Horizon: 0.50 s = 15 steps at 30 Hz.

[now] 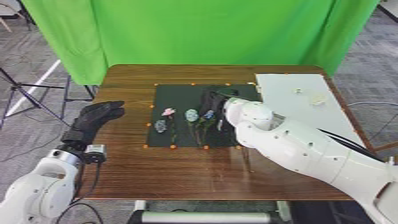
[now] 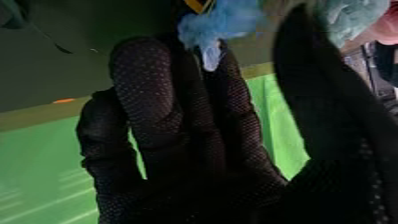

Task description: Arrange flowers

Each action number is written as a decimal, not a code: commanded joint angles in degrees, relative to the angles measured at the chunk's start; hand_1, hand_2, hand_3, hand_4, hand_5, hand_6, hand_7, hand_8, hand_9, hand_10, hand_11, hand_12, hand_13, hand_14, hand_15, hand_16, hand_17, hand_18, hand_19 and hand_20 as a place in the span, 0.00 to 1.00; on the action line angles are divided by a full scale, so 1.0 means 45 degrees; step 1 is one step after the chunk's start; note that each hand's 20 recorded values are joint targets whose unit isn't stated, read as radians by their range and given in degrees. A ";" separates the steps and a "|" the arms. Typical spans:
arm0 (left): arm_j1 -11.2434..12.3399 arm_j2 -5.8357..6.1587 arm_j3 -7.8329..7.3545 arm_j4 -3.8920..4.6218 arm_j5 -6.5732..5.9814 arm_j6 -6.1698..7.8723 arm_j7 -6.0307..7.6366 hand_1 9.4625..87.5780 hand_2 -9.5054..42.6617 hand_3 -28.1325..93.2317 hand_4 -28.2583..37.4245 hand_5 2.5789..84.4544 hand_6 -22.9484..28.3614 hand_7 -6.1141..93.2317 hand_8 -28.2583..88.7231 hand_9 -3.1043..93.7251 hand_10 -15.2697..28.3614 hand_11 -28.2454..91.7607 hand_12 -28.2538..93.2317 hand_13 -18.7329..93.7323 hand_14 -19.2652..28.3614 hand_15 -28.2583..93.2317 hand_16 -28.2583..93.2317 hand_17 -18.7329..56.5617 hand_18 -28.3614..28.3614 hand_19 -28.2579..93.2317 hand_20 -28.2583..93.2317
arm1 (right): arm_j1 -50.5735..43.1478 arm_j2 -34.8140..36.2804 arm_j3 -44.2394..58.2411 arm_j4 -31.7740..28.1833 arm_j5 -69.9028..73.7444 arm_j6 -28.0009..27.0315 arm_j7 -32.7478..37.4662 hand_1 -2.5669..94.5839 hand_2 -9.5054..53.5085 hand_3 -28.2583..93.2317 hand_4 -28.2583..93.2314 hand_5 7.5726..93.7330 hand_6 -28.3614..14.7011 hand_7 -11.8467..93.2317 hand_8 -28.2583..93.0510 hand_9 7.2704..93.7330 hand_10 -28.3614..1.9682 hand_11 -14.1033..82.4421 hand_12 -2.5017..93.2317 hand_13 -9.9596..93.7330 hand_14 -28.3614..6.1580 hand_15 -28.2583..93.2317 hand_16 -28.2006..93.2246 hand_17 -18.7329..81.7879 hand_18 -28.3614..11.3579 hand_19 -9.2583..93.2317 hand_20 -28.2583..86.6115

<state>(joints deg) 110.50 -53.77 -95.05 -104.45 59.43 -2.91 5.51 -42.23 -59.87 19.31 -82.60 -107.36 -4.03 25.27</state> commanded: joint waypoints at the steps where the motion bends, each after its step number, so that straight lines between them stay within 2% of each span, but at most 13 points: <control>1: 0.0104 -0.0061 -0.0015 -0.0008 0.0028 -0.0279 -0.0121 0.24 0.10 0.75 0.18 0.51 0.54 0.23 0.19 0.49 0.67 0.43 0.34 0.46 0.78 0.40 0.24 0.23 0.74 0.31 0.35 | 0.0177 0.0235 0.0112 -0.0292 0.0074 -0.0449 0.0016 0.35 0.00 0.76 0.11 0.56 0.63 0.22 0.16 0.59 0.39 0.23 0.22 0.75 0.43 0.71 0.52 0.46 0.07 0.81 0.83; 8: 0.0185 -0.0029 -0.0096 -0.0051 0.0011 -0.0337 -0.0209 0.24 0.09 0.75 0.18 0.51 0.54 0.22 0.19 0.49 0.67 0.43 0.34 0.46 0.79 0.40 0.24 0.23 0.75 0.30 0.35 | 0.0202 0.0957 0.1025 -0.1048 0.0367 -0.0594 -0.0098 0.28 0.00 0.76 0.11 0.50 0.62 0.19 0.17 0.55 0.34 0.22 0.21 0.75 0.40 0.71 0.52 0.46 0.05 0.80 0.83; 15: 0.0224 0.0011 -0.0114 -0.0071 -0.0016 -0.0487 -0.0283 0.23 0.09 0.75 0.18 0.51 0.54 0.22 0.19 0.49 0.67 0.42 0.35 0.46 0.79 0.40 0.24 0.23 0.75 0.30 0.35 | 0.0328 0.2302 0.2033 -0.1478 0.0817 0.1191 0.0120 0.24 0.01 0.75 0.12 0.49 0.61 0.18 0.18 0.53 0.32 0.22 0.21 0.74 0.37 0.70 0.51 0.44 0.04 0.79 0.83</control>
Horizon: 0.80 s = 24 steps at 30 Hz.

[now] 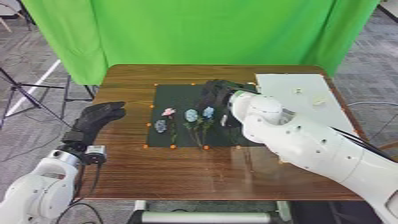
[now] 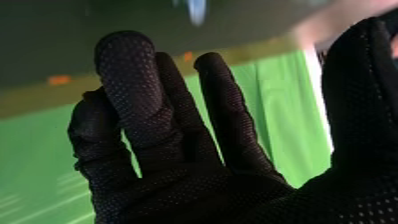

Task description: Arrange flowers

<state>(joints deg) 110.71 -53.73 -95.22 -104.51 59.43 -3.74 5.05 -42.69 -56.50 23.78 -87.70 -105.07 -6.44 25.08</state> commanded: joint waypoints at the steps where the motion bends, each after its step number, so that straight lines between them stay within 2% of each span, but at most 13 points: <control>1: 0.0174 -0.0004 -0.0070 -0.0058 -0.0005 -0.0307 -0.0180 0.23 0.09 0.75 0.18 0.51 0.54 0.22 0.19 0.49 0.67 0.42 0.35 0.46 0.79 0.40 0.24 0.23 0.75 0.30 0.35 | 0.0421 0.1718 0.1116 -0.0328 0.0303 0.1984 0.0200 0.24 0.02 0.75 0.12 0.49 0.60 0.18 0.18 0.53 0.32 0.22 0.21 0.74 0.37 0.70 0.51 0.44 0.04 0.79 0.83; 3: 0.0178 -0.0026 -0.0079 -0.0059 -0.0009 -0.0371 -0.0187 0.23 0.09 0.75 0.18 0.51 0.54 0.22 0.19 0.49 0.67 0.42 0.35 0.46 0.79 0.40 0.24 0.23 0.75 0.30 0.35 | 0.0250 0.2253 0.1465 -0.0351 0.0258 0.2492 0.0508 0.26 0.04 0.75 0.12 0.51 0.60 0.18 0.18 0.55 0.33 0.22 0.21 0.74 0.37 0.70 0.51 0.45 0.04 0.79 0.83; 8: 0.0219 0.0004 -0.0135 -0.0075 -0.0020 -0.0331 -0.0116 0.23 0.09 0.76 0.18 0.51 0.55 0.22 0.19 0.49 0.67 0.42 0.35 0.46 0.78 0.40 0.24 0.23 0.75 0.30 0.35 | -0.0118 0.3586 0.2043 -0.0128 0.0060 0.2859 0.0946 0.30 0.02 0.76 0.12 0.52 0.60 0.19 0.18 0.56 0.35 0.23 0.22 0.74 0.38 0.70 0.51 0.45 0.05 0.80 0.83; 11: 0.0267 0.0021 -0.0159 -0.0095 -0.0039 -0.0282 -0.0043 0.23 0.09 0.76 0.17 0.51 0.54 0.22 0.19 0.49 0.67 0.42 0.35 0.46 0.78 0.40 0.24 0.23 0.75 0.30 0.35 | -0.0404 0.4191 0.2398 0.0227 -0.0411 0.2708 0.1327 0.30 0.01 0.76 0.12 0.51 0.60 0.19 0.18 0.55 0.35 0.22 0.22 0.74 0.38 0.71 0.51 0.45 0.05 0.80 0.83; 15: 0.0138 -0.0001 -0.0077 -0.0030 -0.0020 -0.0376 -0.0043 0.23 0.09 0.76 0.17 0.51 0.55 0.22 0.19 0.49 0.67 0.42 0.35 0.46 0.79 0.40 0.24 0.23 0.75 0.30 0.35 | -0.0955 0.4763 0.2930 0.0766 -0.0883 0.2258 0.1830 0.31 0.00 0.76 0.12 0.47 0.60 0.19 0.18 0.51 0.34 0.22 0.22 0.74 0.39 0.71 0.51 0.45 0.05 0.80 0.83; 24: 0.0165 -0.0084 -0.0059 -0.0043 -0.0016 -0.0446 -0.0016 0.23 0.09 0.75 0.18 0.51 0.55 0.22 0.19 0.49 0.67 0.42 0.35 0.46 0.79 0.40 0.24 0.23 0.75 0.30 0.35 | -0.2268 0.5096 0.4102 0.1621 -0.0707 0.1833 0.2156 0.31 0.00 0.77 0.11 0.45 0.60 0.19 0.18 0.48 0.34 0.21 0.22 0.73 0.39 0.71 0.50 0.44 0.05 0.80 0.83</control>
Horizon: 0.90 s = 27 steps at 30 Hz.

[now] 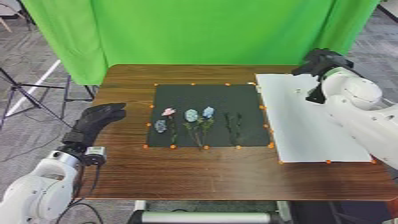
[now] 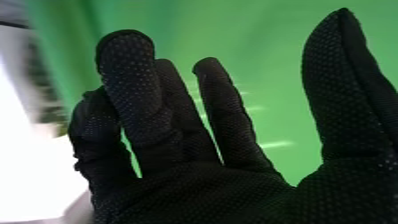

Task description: Arrange flowers

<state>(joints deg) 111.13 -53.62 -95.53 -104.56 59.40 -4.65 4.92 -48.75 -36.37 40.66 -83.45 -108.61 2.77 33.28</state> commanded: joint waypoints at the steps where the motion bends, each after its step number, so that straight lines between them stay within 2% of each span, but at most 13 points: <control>1: 0.0098 -0.0121 -0.0018 -0.0042 0.0001 -0.0273 0.0017 0.23 0.09 0.75 0.17 0.51 0.55 0.22 0.19 0.49 0.67 0.42 0.35 0.46 0.79 0.40 0.24 0.24 0.75 0.30 0.35 | -0.1071 0.0607 0.0493 0.0743 0.0071 -0.0322 0.0313 0.31 0.00 0.77 0.11 0.46 0.60 0.19 0.18 0.48 0.35 0.21 0.22 0.73 0.39 0.71 0.50 0.44 0.05 0.80 0.83; 11: 0.0322 -0.0237 -0.0151 -0.0135 -0.0041 -0.0192 0.0015 0.23 0.09 0.75 0.18 0.51 0.55 0.22 0.19 0.49 0.67 0.42 0.35 0.46 0.79 0.40 0.24 0.24 0.76 0.31 0.35 | -0.2633 0.0334 0.1309 0.1224 -0.0035 -0.0817 0.0118 0.32 0.00 0.77 0.11 0.48 0.60 0.20 0.18 0.48 0.36 0.21 0.22 0.73 0.39 0.71 0.50 0.44 0.05 0.79 0.83; 16: 0.0362 -0.0296 -0.0191 -0.0140 -0.0038 -0.0213 -0.0004 0.23 0.09 0.75 0.18 0.51 0.55 0.22 0.19 0.49 0.67 0.42 0.35 0.46 0.79 0.40 0.24 0.24 0.76 0.31 0.35 | -0.3053 0.0216 0.1173 0.1412 -0.0120 0.0140 0.0045 0.34 0.00 0.77 0.10 0.50 0.62 0.21 0.18 0.53 0.39 0.22 0.22 0.74 0.40 0.72 0.50 0.45 0.05 0.80 0.83; 19: 0.0302 -0.0302 -0.0141 -0.0107 -0.0042 -0.0234 -0.0020 0.23 0.09 0.75 0.18 0.51 0.55 0.22 0.19 0.49 0.67 0.42 0.35 0.46 0.79 0.40 0.24 0.24 0.76 0.31 0.35 | -0.3131 0.0129 0.0759 0.1629 -0.0228 0.1249 0.0014 0.39 0.00 0.78 0.09 0.52 0.63 0.23 0.17 0.59 0.44 0.23 0.23 0.75 0.43 0.73 0.50 0.46 0.07 0.81 0.83; 22: 0.0313 -0.0313 -0.0076 -0.0113 -0.0064 -0.0228 -0.0011 0.23 0.09 0.75 0.18 0.52 0.55 0.22 0.19 0.49 0.67 0.42 0.35 0.46 0.79 0.40 0.24 0.24 0.76 0.31 0.35 | -0.3182 0.0041 0.0402 0.1837 -0.0308 0.2245 -0.0045 0.46 0.00 0.78 0.07 0.60 0.67 0.26 0.15 0.68 0.50 0.26 0.22 0.78 0.48 0.75 0.51 0.49 0.09 0.84 0.82; 25: 0.0375 -0.0349 -0.0103 -0.0139 -0.0061 -0.0251 -0.0078 0.24 0.09 0.75 0.17 0.52 0.55 0.22 0.19 0.49 0.67 0.42 0.35 0.46 0.79 0.40 0.24 0.24 0.76 0.32 0.35 | -0.3173 0.0043 0.0061 0.1973 -0.0642 0.2846 -0.0023 0.56 0.00 0.73 0.06 0.69 0.67 0.28 0.23 0.78 0.55 0.30 0.23 0.80 0.52 0.77 0.52 0.51 0.10 0.86 0.82; 27: 0.0403 -0.0344 -0.0139 -0.0152 -0.0061 -0.0250 -0.0103 0.24 0.09 0.75 0.17 0.52 0.55 0.22 0.19 0.49 0.67 0.42 0.35 0.46 0.79 0.40 0.24 0.24 0.76 0.31 0.35 | -0.3117 0.0136 -0.0144 0.1983 -0.0748 0.3164 0.0048 0.61 0.02 0.70 0.06 0.75 0.69 0.30 0.25 0.84 0.56 0.28 0.29 0.81 0.54 0.78 0.52 0.53 0.11 0.87 0.82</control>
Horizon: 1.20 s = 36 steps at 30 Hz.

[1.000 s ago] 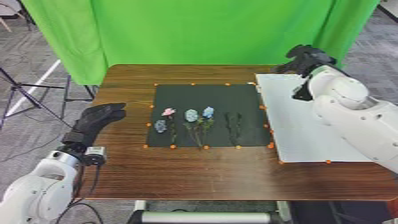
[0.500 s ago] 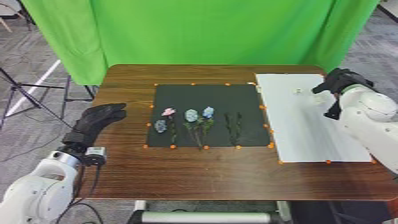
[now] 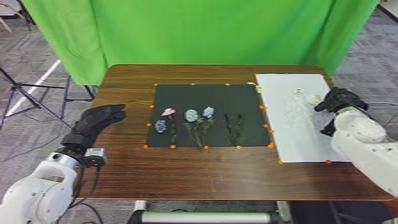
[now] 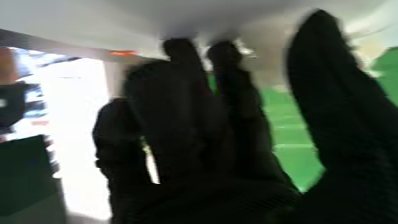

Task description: Arrange flowers

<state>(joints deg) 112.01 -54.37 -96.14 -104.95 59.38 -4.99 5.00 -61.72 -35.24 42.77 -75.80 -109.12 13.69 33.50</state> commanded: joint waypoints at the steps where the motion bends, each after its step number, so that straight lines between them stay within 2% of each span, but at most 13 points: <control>1: 0.0234 -0.0168 -0.0022 -0.0075 -0.0067 -0.0178 -0.0111 0.24 0.10 0.75 0.17 0.52 0.55 0.22 0.19 0.49 0.68 0.42 0.35 0.46 0.79 0.40 0.24 0.24 0.76 0.31 0.35 | -0.0234 -0.0062 -0.0631 0.0255 -0.0701 0.0849 0.0068 0.63 0.02 0.69 0.06 0.76 0.70 0.31 0.25 0.87 0.57 0.27 0.32 0.82 0.55 0.78 0.52 0.53 0.12 0.87 0.82; 4: 0.0242 -0.0131 -0.0055 -0.0072 -0.0075 -0.0180 -0.0132 0.24 0.10 0.75 0.17 0.52 0.55 0.22 0.19 0.49 0.67 0.42 0.35 0.46 0.79 0.40 0.24 0.24 0.76 0.31 0.35 | -0.0213 0.0163 -0.0611 0.0135 -0.0690 0.1104 0.0162 0.65 0.03 0.68 0.07 0.79 0.70 0.32 0.25 0.90 0.58 0.26 0.34 0.83 0.57 0.79 0.53 0.54 0.12 0.88 0.82; 7: 0.0268 -0.0145 -0.0093 -0.0075 -0.0069 -0.0225 -0.0163 0.24 0.10 0.75 0.17 0.52 0.55 0.22 0.19 0.49 0.67 0.42 0.35 0.46 0.79 0.40 0.24 0.24 0.76 0.31 0.35 | -0.0195 0.0387 -0.0417 -0.0085 -0.0864 0.0693 0.0299 0.66 0.02 0.68 0.07 0.80 0.70 0.32 0.25 0.91 0.57 0.26 0.34 0.84 0.57 0.79 0.53 0.55 0.12 0.88 0.82; 9: 0.0299 -0.0123 -0.0084 -0.0095 -0.0070 -0.0211 -0.0166 0.24 0.10 0.75 0.17 0.52 0.55 0.22 0.19 0.49 0.68 0.42 0.35 0.46 0.79 0.40 0.24 0.24 0.76 0.31 0.35 | -0.0354 0.0530 0.0045 -0.0421 -0.0804 -0.0131 0.0366 0.65 0.02 0.69 0.08 0.80 0.70 0.32 0.26 0.91 0.57 0.26 0.34 0.84 0.57 0.79 0.53 0.55 0.12 0.89 0.82; 10: 0.0265 -0.0127 -0.0069 -0.0075 -0.0074 -0.0248 -0.0185 0.24 0.10 0.75 0.17 0.52 0.55 0.22 0.19 0.49 0.68 0.42 0.34 0.46 0.79 0.40 0.24 0.24 0.76 0.31 0.35 | -0.0632 0.0560 0.0709 -0.0704 -0.0683 -0.1082 0.0340 0.63 0.02 0.70 0.08 0.80 0.70 0.32 0.26 0.90 0.57 0.27 0.34 0.83 0.57 0.79 0.53 0.54 0.12 0.88 0.82; 11: 0.0339 -0.0143 -0.0126 -0.0127 -0.0063 -0.0240 -0.0201 0.24 0.10 0.75 0.17 0.52 0.55 0.22 0.19 0.49 0.68 0.42 0.35 0.46 0.79 0.40 0.24 0.24 0.76 0.31 0.35 | -0.0869 0.0497 0.1532 -0.1042 -0.0563 -0.2715 0.0350 0.62 0.02 0.70 0.09 0.80 0.70 0.32 0.27 0.90 0.57 0.27 0.34 0.83 0.56 0.78 0.53 0.54 0.11 0.88 0.82; 12: 0.0335 -0.0126 -0.0122 -0.0128 -0.0055 -0.0267 -0.0200 0.24 0.10 0.75 0.17 0.52 0.55 0.22 0.19 0.49 0.68 0.42 0.35 0.46 0.79 0.40 0.24 0.24 0.76 0.31 0.35 | -0.1065 0.0608 0.1918 -0.1354 -0.0581 -0.3341 0.0385 0.60 0.01 0.70 0.09 0.79 0.69 0.32 0.27 0.87 0.55 0.29 0.31 0.82 0.56 0.78 0.53 0.53 0.11 0.88 0.83; 14: 0.0312 -0.0089 -0.0129 -0.0122 -0.0066 -0.0290 -0.0252 0.24 0.10 0.75 0.17 0.52 0.55 0.22 0.19 0.49 0.68 0.42 0.35 0.46 0.79 0.40 0.24 0.24 0.76 0.31 0.35 | -0.1274 0.0642 0.2333 -0.1633 -0.0649 -0.3355 0.0307 0.48 0.00 0.76 0.10 0.66 0.65 0.28 0.20 0.73 0.49 0.28 0.24 0.77 0.49 0.76 0.53 0.49 0.09 0.84 0.83; 15: 0.0329 -0.0077 -0.0153 -0.0122 -0.0060 -0.0305 -0.0260 0.24 0.10 0.75 0.17 0.52 0.55 0.22 0.19 0.49 0.68 0.42 0.35 0.46 0.79 0.40 0.24 0.24 0.76 0.31 0.35 | -0.1302 0.0636 0.2606 -0.1815 -0.0480 -0.3859 0.0305 0.42 0.00 0.78 0.10 0.59 0.63 0.25 0.17 0.65 0.43 0.25 0.22 0.75 0.46 0.75 0.52 0.47 0.08 0.82 0.83; 18: 0.0322 -0.0073 -0.0149 -0.0109 -0.0073 -0.0301 -0.0265 0.24 0.10 0.75 0.18 0.52 0.55 0.22 0.19 0.49 0.67 0.42 0.35 0.46 0.79 0.40 0.24 0.24 0.76 0.31 0.35 | -0.1203 0.0511 0.3048 -0.2010 0.0021 -0.4902 0.0133 0.32 0.00 0.78 0.10 0.43 0.55 0.17 0.19 0.49 0.31 0.21 0.22 0.72 0.40 0.72 0.51 0.44 0.05 0.79 0.83; 20: 0.0217 -0.0096 -0.0061 -0.0075 -0.0019 -0.0364 -0.0267 0.24 0.10 0.75 0.18 0.52 0.55 0.22 0.19 0.49 0.67 0.42 0.35 0.46 0.79 0.40 0.24 0.24 0.76 0.31 0.35 | -0.1044 0.0507 0.2958 -0.2010 0.0002 -0.5206 -0.0014 0.29 0.00 0.76 0.10 0.37 0.54 0.14 0.19 0.42 0.26 0.20 0.22 0.71 0.38 0.70 0.51 0.43 0.05 0.78 0.83; 23: 0.0175 -0.0101 -0.0033 -0.0056 -0.0030 -0.0464 -0.0294 0.24 0.10 0.75 0.18 0.52 0.55 0.22 0.19 0.49 0.67 0.42 0.35 0.46 0.79 0.40 0.24 0.24 0.76 0.31 0.35 | -0.0701 0.0359 0.2676 -0.1815 0.0099 -0.5298 -0.0050 0.27 0.00 0.75 0.10 0.34 0.53 0.12 0.20 0.38 0.23 0.19 0.21 0.70 0.36 0.69 0.50 0.43 0.04 0.77 0.83; 36: 0.0016 -0.0123 -0.0022 0.0023 -0.0030 -0.0439 -0.0196 0.24 0.10 0.75 0.18 0.52 0.55 0.22 0.19 0.49 0.67 0.42 0.35 0.46 0.79 0.40 0.24 0.24 0.76 0.31 0.35 | 0.1163 -0.0446 0.0899 -0.0401 0.0090 -0.4583 0.0088 0.26 0.00 0.75 0.08 0.35 0.49 0.12 0.20 0.40 0.22 0.20 0.21 0.71 0.37 0.70 0.50 0.44 0.04 0.78 0.83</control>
<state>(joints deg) 112.17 -54.46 -96.31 -105.05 59.35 -6.31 4.25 -59.49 -35.20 49.26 -79.33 -107.80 -8.50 33.89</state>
